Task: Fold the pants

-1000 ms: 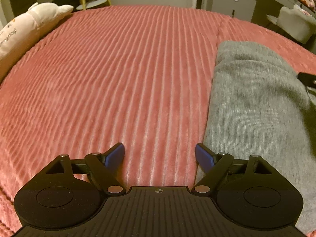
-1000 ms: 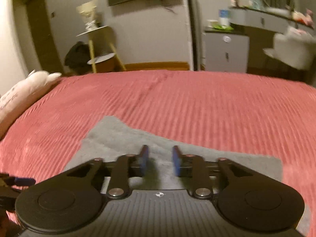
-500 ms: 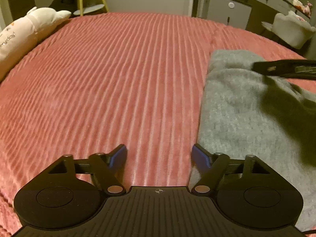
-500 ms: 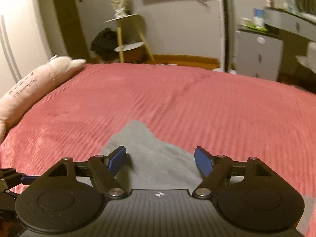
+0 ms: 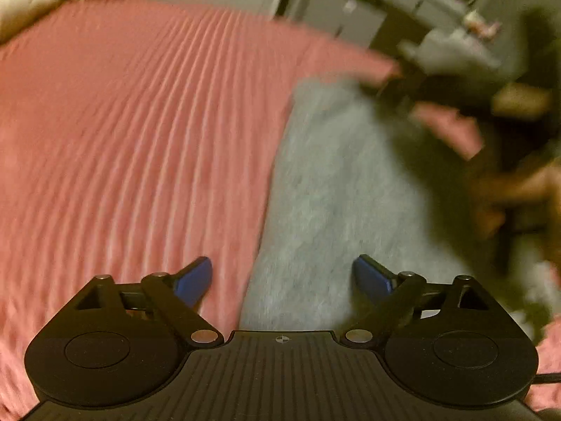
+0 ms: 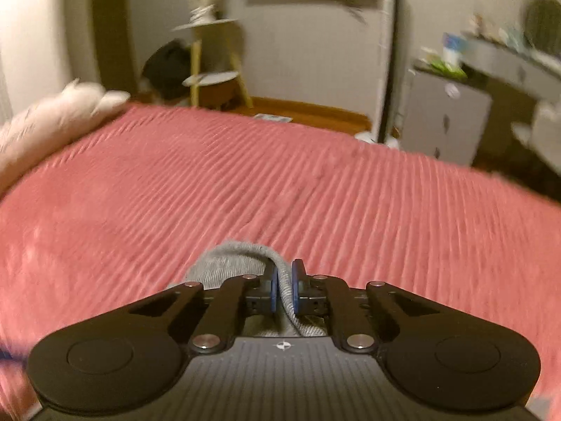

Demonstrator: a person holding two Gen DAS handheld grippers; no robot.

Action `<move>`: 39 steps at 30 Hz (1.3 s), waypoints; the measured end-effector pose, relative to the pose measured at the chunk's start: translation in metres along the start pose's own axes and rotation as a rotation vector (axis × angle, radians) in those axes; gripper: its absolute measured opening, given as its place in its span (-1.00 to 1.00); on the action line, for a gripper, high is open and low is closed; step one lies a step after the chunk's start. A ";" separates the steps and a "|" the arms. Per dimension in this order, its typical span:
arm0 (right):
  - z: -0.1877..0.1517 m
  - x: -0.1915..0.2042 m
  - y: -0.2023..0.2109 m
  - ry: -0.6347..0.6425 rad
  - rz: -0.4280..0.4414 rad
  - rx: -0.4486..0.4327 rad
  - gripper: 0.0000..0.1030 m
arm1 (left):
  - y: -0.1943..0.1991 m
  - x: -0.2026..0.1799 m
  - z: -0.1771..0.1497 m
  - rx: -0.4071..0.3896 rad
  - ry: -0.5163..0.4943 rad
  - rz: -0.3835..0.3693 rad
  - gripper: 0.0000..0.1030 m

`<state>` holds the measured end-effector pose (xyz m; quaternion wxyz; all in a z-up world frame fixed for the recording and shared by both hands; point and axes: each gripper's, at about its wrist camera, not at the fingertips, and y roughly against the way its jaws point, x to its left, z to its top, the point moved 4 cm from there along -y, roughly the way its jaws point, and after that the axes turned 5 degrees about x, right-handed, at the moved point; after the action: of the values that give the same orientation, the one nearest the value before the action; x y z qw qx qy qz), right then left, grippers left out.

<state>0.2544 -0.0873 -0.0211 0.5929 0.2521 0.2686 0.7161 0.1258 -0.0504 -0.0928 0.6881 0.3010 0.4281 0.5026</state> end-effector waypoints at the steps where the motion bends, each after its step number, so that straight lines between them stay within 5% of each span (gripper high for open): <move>1: -0.001 -0.002 0.001 -0.026 0.027 -0.012 -0.84 | -0.001 0.002 0.001 0.006 0.008 -0.013 0.84; 4: -0.002 -0.012 0.008 -0.135 0.081 -0.027 -0.83 | 0.003 0.000 0.002 0.047 -0.024 -0.065 0.38; 8: -0.003 -0.017 0.024 -0.232 0.202 0.018 -0.75 | 0.002 0.000 -0.003 0.096 -0.007 -0.085 0.17; 10: 0.001 -0.012 0.029 -0.187 0.171 0.018 -0.37 | 0.003 0.001 -0.003 0.112 0.009 -0.105 0.08; 12: 0.006 -0.002 0.027 -0.127 0.157 0.025 0.53 | 0.003 0.002 -0.003 0.113 0.005 -0.104 0.06; 13: 0.008 0.006 0.022 -0.086 0.144 0.032 0.58 | 0.004 0.003 -0.004 0.118 0.006 -0.109 0.05; 15: 0.008 0.020 0.008 -0.006 0.126 0.084 0.50 | 0.004 0.005 -0.004 0.124 0.014 -0.122 0.04; 16: 0.007 0.026 -0.002 0.020 0.129 0.130 0.27 | 0.003 0.008 -0.004 0.128 0.024 -0.128 0.04; 17: 0.005 0.033 -0.010 0.043 0.110 0.147 -0.53 | 0.002 0.012 -0.004 0.130 0.033 -0.137 0.04; 20: 0.013 0.037 -0.021 0.108 0.021 0.106 -0.81 | 0.002 0.017 0.001 0.132 0.037 -0.148 0.04; 22: 0.020 0.027 -0.023 0.062 -0.046 0.070 -0.80 | 0.003 0.020 0.000 0.131 0.047 -0.151 0.09; 25: 0.021 0.011 -0.018 -0.077 -0.033 0.064 -0.50 | 0.006 0.027 -0.003 0.139 0.100 -0.167 0.23; 26: 0.019 0.008 -0.003 -0.065 -0.137 0.001 -0.35 | 0.008 0.032 -0.003 0.136 0.121 -0.181 0.29; 28: 0.008 -0.004 0.029 -0.039 -0.276 -0.071 0.28 | 0.016 0.040 -0.003 0.117 0.156 -0.200 0.33; 29: -0.004 -0.011 0.053 -0.047 -0.255 -0.104 0.63 | 0.020 0.041 -0.002 0.094 0.158 -0.222 0.39; 31: -0.034 -0.023 0.090 -0.087 -0.146 -0.134 0.68 | 0.027 0.042 0.005 0.047 0.171 -0.304 0.50; 34: -0.097 -0.041 0.130 -0.180 -0.042 -0.045 0.68 | 0.017 0.035 0.013 0.056 0.191 -0.421 0.80; 35: -0.116 -0.048 0.136 -0.218 -0.027 -0.010 0.68 | 0.008 0.031 0.013 0.081 0.171 -0.414 0.83; 37: -0.153 -0.063 0.148 -0.270 -0.071 0.035 0.52 | -0.008 0.030 0.007 0.145 0.149 -0.207 0.56; 39: -0.174 -0.071 0.171 -0.234 -0.131 -0.004 0.17 | 0.000 0.029 0.006 0.120 0.149 -0.185 0.54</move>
<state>0.0260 -0.1985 -0.0338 0.6663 0.3147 0.2120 0.6419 0.1348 -0.0228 -0.0990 0.6786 0.2624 0.5334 0.4314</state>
